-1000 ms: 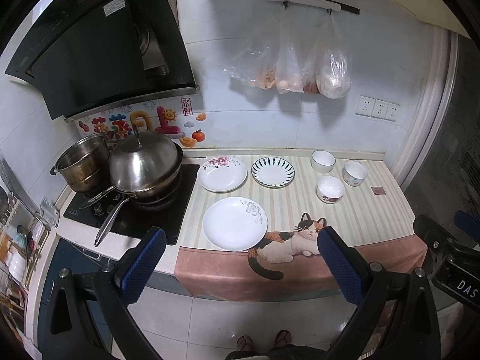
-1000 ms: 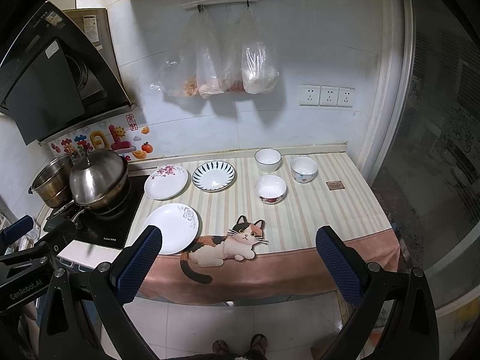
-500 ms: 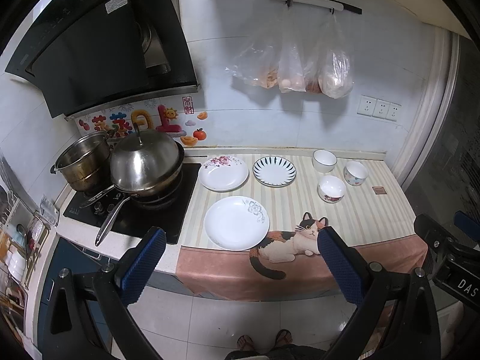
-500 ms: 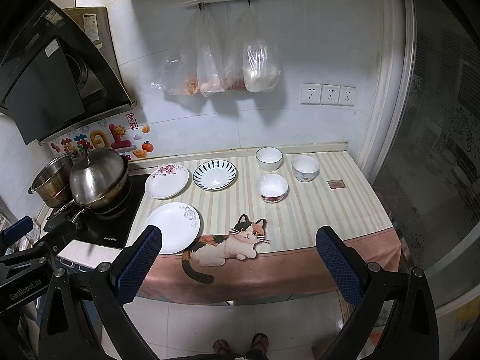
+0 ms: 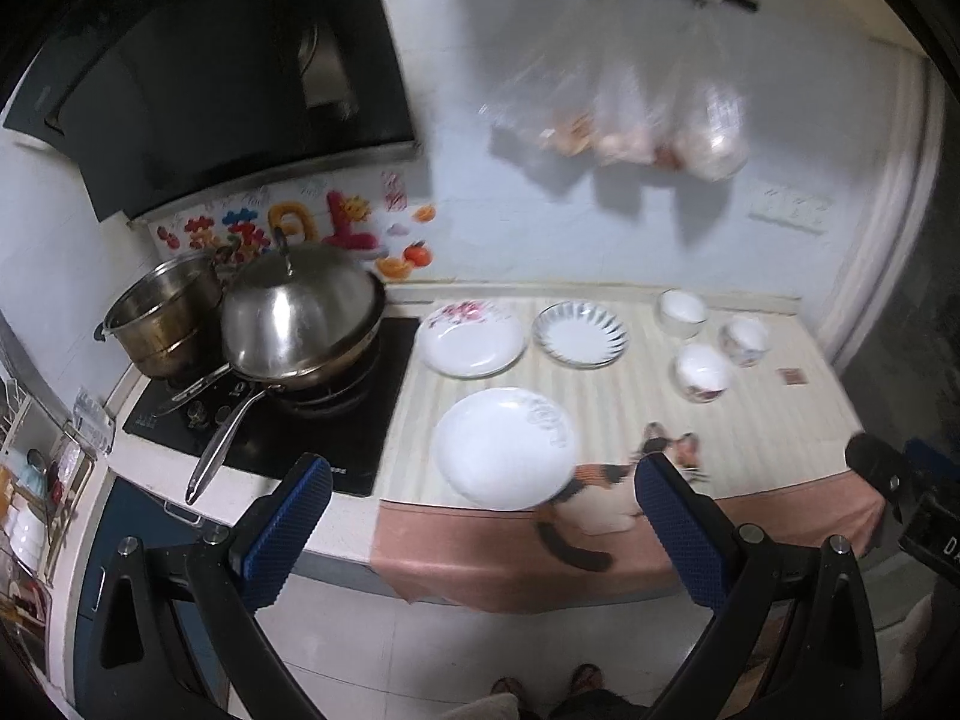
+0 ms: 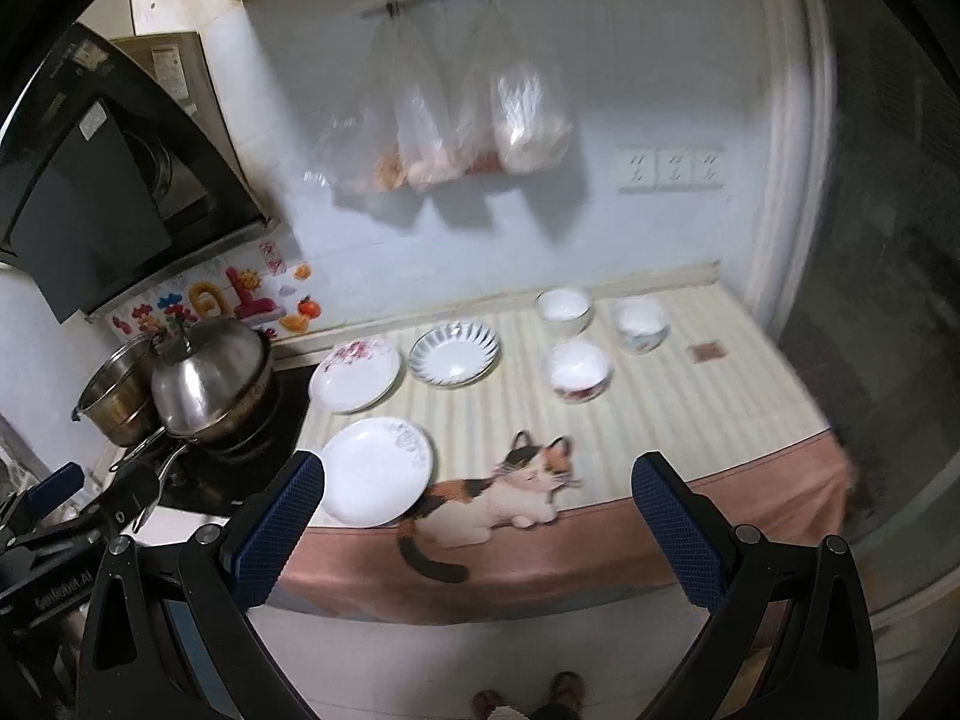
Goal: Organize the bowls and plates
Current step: 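Grasp the rim of the large grey-flower white plate with the left tool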
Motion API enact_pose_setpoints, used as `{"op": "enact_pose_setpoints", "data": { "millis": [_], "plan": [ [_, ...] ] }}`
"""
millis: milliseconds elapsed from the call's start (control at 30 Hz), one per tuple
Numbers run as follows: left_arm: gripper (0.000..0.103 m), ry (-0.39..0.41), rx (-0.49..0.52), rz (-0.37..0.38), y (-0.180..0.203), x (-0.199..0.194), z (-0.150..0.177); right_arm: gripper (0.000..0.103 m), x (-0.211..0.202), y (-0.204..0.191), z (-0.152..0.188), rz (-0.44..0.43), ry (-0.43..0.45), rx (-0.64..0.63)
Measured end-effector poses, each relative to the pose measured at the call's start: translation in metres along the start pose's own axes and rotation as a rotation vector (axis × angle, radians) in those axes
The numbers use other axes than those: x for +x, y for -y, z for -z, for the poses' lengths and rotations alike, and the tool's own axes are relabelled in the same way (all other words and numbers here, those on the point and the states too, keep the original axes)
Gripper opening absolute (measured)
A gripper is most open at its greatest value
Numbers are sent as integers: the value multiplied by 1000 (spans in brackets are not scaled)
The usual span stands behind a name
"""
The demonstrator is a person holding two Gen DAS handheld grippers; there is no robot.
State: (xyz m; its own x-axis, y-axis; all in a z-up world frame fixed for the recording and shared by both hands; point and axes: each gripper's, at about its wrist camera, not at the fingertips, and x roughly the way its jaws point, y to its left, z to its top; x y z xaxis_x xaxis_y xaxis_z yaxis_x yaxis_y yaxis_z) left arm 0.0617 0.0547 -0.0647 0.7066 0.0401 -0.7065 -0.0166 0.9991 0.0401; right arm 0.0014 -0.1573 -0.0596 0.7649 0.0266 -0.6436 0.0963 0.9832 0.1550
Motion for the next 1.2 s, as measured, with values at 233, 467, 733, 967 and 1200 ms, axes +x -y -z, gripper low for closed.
{"op": "enact_pose_setpoints", "data": {
  "millis": [233, 467, 733, 967, 1200],
  "plan": [
    [103, -206, -32, -27, -34, 130, 11, 103, 149, -2, 24, -75, -257, 40],
    [102, -402, -83, 1, -55, 260, 22, 103, 313, 5, 50, -179, -481, 87],
    [85, -575, -174, 47, -68, 370, 22, 101, 453, -20, 50, -284, -640, 40],
    [50, -689, -196, 77, -69, 419, 36, 73, 529, -36, 57, -335, -782, 26],
    [36, -711, -168, 70, -61, 422, 48, 23, 549, -54, 56, -418, -835, -21]
  ]
}}
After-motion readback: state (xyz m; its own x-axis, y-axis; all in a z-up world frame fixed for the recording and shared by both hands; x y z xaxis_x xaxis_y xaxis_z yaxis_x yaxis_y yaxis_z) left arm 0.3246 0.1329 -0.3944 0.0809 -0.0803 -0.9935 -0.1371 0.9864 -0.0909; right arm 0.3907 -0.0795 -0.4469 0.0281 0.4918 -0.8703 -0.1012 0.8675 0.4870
